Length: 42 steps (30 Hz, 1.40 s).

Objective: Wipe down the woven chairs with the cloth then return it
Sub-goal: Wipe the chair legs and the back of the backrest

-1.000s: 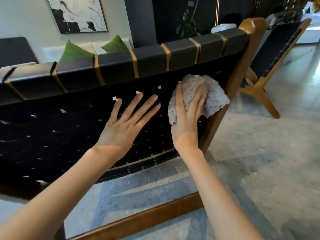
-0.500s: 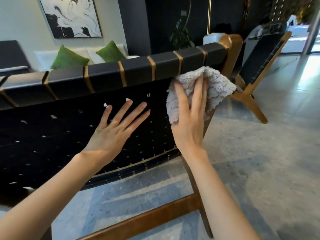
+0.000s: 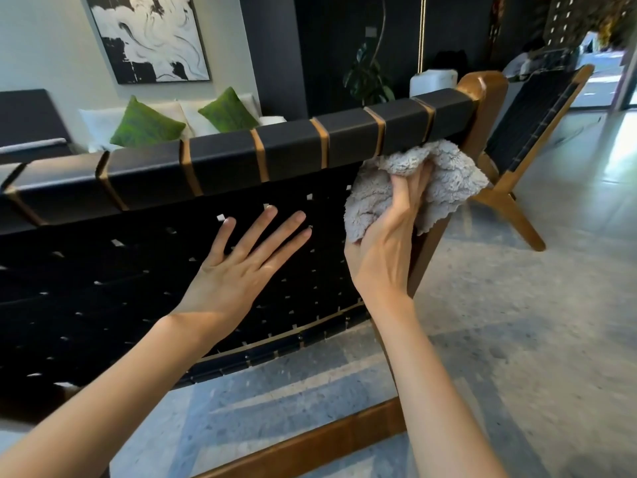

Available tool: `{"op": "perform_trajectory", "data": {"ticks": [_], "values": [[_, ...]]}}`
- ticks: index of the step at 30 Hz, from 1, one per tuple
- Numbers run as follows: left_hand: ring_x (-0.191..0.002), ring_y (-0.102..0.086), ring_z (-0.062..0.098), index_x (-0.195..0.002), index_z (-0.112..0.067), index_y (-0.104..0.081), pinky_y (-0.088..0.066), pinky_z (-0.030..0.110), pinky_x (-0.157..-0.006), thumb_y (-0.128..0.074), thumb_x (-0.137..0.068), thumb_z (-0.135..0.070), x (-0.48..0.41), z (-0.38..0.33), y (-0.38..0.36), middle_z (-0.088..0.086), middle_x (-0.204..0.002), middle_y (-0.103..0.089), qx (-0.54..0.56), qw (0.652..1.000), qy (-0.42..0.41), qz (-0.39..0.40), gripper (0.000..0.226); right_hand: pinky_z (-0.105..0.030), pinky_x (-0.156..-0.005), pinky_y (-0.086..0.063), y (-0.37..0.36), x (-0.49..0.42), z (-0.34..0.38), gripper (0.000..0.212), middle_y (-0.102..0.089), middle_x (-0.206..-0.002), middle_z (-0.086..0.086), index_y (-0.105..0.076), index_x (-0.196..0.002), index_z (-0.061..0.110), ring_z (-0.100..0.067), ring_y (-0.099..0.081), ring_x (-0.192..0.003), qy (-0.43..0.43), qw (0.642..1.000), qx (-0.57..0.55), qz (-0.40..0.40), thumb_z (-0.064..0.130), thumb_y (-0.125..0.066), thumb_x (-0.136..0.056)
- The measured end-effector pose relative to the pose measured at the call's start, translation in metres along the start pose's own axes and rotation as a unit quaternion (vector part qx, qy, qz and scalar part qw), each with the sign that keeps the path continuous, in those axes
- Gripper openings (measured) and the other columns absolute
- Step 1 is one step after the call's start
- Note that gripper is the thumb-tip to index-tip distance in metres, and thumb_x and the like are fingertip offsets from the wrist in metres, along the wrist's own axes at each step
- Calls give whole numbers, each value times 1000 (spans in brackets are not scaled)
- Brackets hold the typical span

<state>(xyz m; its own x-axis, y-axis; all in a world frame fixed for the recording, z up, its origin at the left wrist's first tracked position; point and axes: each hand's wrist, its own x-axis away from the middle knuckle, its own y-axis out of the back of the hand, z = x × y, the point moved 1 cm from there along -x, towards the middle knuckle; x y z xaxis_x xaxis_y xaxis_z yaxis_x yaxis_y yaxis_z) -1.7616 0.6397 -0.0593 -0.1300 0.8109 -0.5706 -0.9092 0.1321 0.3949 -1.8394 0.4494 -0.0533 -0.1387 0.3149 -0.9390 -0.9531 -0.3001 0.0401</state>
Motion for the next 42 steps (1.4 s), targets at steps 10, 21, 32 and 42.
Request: {"op": "perform_trajectory", "data": {"ticks": [10,21,32,42], "values": [[-147,8,28,-153,-23,-7,15,51,-114,-79,-68,-14,0,-6,5,2,-161,1,-50,999,10,3,112,-40,-120,-19,11,2,-16,57,-21,-152,-27,-44,-139,7,-42,-17,-143,16,999,44,26,-11,-54,-86],[-147,6,24,-152,-22,-16,15,47,-115,-72,-72,-13,-1,-18,4,-1,-160,0,58,997,53,-10,99,-8,-94,-19,-21,100,-65,51,-9,-137,54,-19,-126,77,32,-8,-124,-75,975,74,195,63,-47,-87],[-146,13,24,-152,-23,-13,16,46,-114,-71,-75,-15,4,-22,0,-1,-160,8,57,997,44,14,96,-33,-117,-22,-25,159,-98,76,20,-158,0,-22,-150,26,-24,7,-147,-144,885,169,410,-8,-53,-90],[-146,12,23,-150,-17,-19,13,45,-116,-67,-77,-13,12,-20,17,2,-159,-2,71,996,35,42,88,-27,-115,-20,4,139,-88,61,-7,-161,-1,-35,-147,22,-20,-16,-146,-173,826,125,522,-2,-43,-92]]}}
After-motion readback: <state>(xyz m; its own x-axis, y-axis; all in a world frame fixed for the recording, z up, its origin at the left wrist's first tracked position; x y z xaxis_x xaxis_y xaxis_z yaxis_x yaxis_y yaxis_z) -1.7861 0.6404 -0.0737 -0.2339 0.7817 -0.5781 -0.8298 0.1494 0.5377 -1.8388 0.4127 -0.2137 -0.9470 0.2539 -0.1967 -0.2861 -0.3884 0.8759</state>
